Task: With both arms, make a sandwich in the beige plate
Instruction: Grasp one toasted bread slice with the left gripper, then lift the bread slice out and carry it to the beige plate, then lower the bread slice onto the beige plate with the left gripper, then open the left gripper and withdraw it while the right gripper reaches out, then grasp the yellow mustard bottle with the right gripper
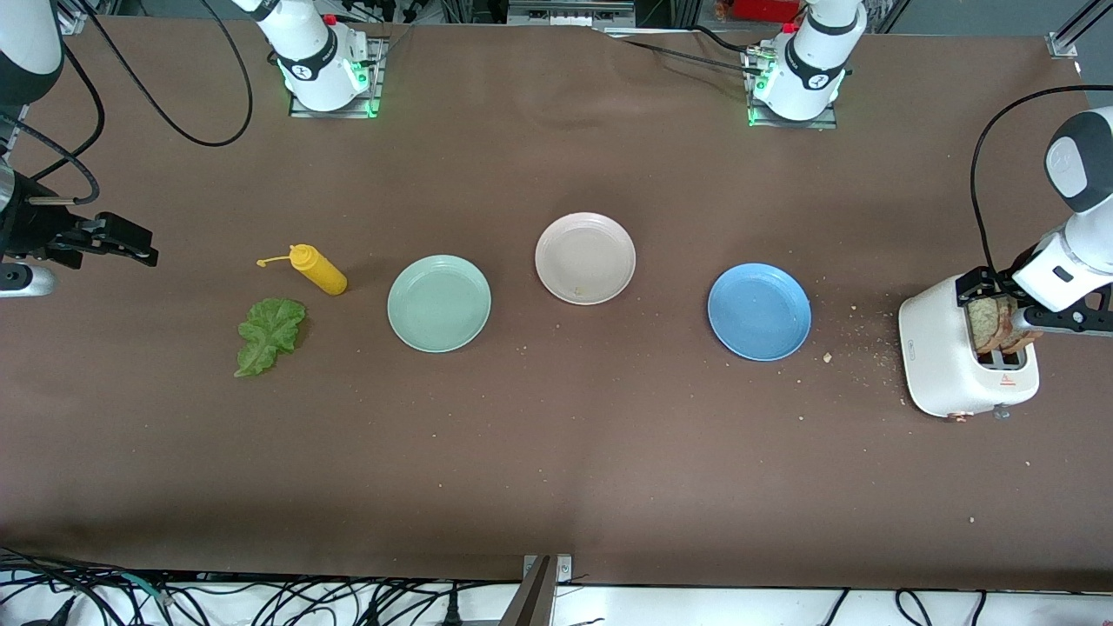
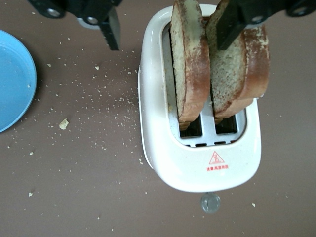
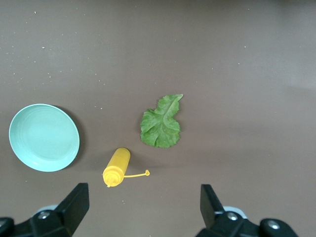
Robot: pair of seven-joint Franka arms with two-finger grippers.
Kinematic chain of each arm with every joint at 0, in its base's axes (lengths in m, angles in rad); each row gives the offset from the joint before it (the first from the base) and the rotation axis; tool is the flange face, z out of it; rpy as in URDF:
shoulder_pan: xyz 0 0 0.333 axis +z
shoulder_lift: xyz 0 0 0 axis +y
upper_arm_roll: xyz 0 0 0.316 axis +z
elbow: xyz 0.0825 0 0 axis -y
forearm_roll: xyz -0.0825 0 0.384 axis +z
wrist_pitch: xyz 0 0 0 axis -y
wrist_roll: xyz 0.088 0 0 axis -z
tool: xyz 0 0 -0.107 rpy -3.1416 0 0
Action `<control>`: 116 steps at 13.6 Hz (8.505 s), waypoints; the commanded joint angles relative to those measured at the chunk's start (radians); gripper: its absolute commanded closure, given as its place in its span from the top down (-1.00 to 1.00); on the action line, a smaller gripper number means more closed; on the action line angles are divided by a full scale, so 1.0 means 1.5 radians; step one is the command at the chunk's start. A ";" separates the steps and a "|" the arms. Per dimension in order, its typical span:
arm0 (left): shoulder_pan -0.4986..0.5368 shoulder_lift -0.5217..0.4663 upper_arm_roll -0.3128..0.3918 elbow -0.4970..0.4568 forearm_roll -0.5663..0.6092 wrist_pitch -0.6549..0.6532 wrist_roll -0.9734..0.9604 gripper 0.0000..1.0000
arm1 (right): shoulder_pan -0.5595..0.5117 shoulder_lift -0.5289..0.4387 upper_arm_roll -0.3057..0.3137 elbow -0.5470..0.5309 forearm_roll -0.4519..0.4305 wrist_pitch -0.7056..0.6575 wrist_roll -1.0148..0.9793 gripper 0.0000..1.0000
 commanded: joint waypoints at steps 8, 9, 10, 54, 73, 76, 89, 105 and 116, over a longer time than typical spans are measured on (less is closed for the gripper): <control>0.020 0.005 -0.009 0.021 0.022 -0.025 0.000 -1.00 | -0.003 0.001 0.003 0.002 0.008 0.005 -0.002 1.00; 0.018 0.006 -0.010 0.045 0.023 -0.053 0.000 -1.00 | -0.003 0.001 0.003 0.003 0.008 0.005 -0.002 1.00; 0.016 0.006 -0.010 0.070 0.023 -0.096 0.000 -1.00 | -0.003 0.001 0.003 0.002 0.008 0.005 -0.002 1.00; -0.315 0.438 -0.124 0.181 -0.755 -0.197 0.352 -1.00 | -0.002 0.002 0.003 0.003 0.008 0.005 -0.002 1.00; -0.249 0.334 -0.092 0.253 -0.411 -0.195 0.397 1.00 | 0.001 0.010 0.011 0.003 0.009 -0.003 -0.116 1.00; -0.239 0.260 -0.083 0.264 -0.329 -0.230 0.294 1.00 | -0.004 0.010 0.007 0.001 0.080 -0.006 -0.263 1.00; -0.239 -0.016 -0.025 0.395 -0.127 -0.478 -0.036 1.00 | -0.222 0.150 -0.004 -0.085 0.417 -0.145 -0.988 1.00; -0.204 -0.164 -0.057 0.211 -0.081 -0.415 -0.250 1.00 | -0.297 0.386 0.004 -0.202 0.499 -0.148 -1.586 1.00; -0.201 -0.165 -0.054 0.212 -0.087 -0.429 -0.246 1.00 | -0.242 0.441 0.045 -0.200 0.573 -0.124 -1.636 1.00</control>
